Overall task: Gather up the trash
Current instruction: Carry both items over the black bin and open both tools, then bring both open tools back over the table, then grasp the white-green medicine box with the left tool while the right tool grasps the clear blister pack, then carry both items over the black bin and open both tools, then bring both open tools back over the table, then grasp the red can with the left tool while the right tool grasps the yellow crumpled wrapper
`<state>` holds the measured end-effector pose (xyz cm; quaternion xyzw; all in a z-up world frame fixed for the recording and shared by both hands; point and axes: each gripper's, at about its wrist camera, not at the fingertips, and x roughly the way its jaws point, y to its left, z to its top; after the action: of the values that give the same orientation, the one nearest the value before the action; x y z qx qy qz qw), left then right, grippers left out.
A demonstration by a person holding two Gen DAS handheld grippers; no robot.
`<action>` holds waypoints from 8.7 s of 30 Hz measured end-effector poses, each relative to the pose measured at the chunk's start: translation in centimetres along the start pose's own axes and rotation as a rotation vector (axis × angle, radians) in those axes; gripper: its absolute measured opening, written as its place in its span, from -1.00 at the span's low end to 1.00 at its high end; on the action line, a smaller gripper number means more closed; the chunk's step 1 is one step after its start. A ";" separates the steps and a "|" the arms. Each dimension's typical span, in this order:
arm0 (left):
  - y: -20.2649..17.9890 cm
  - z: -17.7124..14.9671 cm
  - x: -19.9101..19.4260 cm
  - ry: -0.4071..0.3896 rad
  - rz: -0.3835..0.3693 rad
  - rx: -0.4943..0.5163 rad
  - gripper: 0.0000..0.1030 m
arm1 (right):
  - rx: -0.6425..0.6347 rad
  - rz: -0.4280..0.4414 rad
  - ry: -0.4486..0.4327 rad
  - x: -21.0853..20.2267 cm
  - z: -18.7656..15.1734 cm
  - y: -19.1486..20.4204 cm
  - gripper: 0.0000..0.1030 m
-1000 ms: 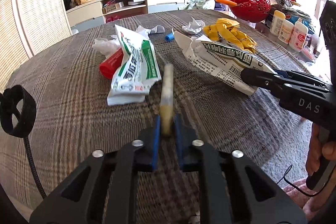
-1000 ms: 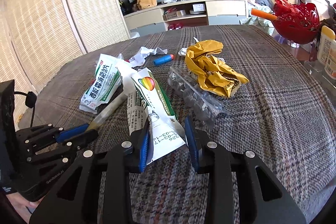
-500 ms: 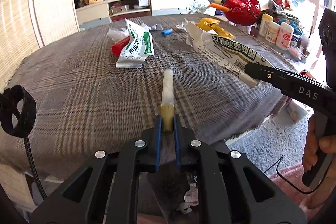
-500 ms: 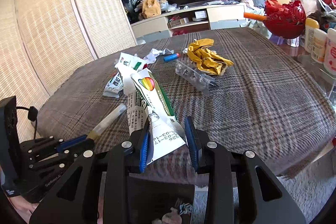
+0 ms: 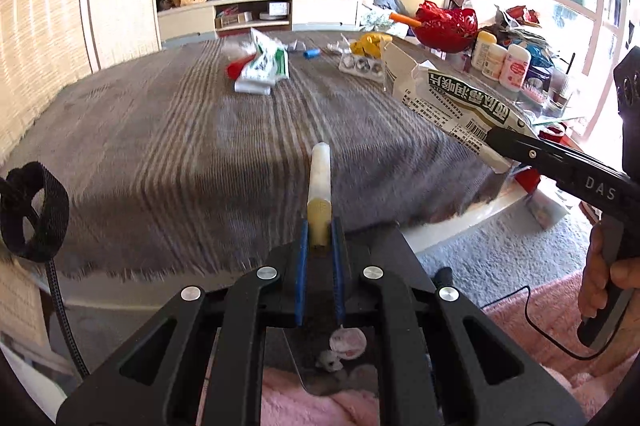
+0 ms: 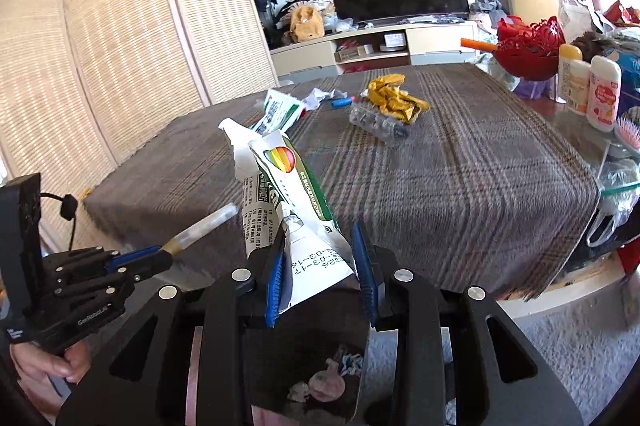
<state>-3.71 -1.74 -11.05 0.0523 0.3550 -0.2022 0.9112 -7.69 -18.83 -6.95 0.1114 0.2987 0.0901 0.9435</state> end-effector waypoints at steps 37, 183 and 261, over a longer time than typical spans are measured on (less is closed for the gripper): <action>-1.0 -8.7 12.1 0.374 -0.080 -0.083 -0.80 | 0.156 0.036 0.435 11.4 -9.4 -1.4 -0.25; -0.3 -10.3 14.4 0.436 -0.070 -0.133 -0.22 | 0.110 0.044 0.531 13.2 -11.0 -1.2 -0.37; 9.2 20.9 23.1 0.179 0.030 0.057 0.23 | 0.184 -0.282 0.135 20.0 17.2 -12.7 0.22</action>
<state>28.51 -6.04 -11.39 0.1013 0.4284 -0.1931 0.8769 19.76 -28.94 -7.47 0.1479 0.3811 -0.0632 0.9104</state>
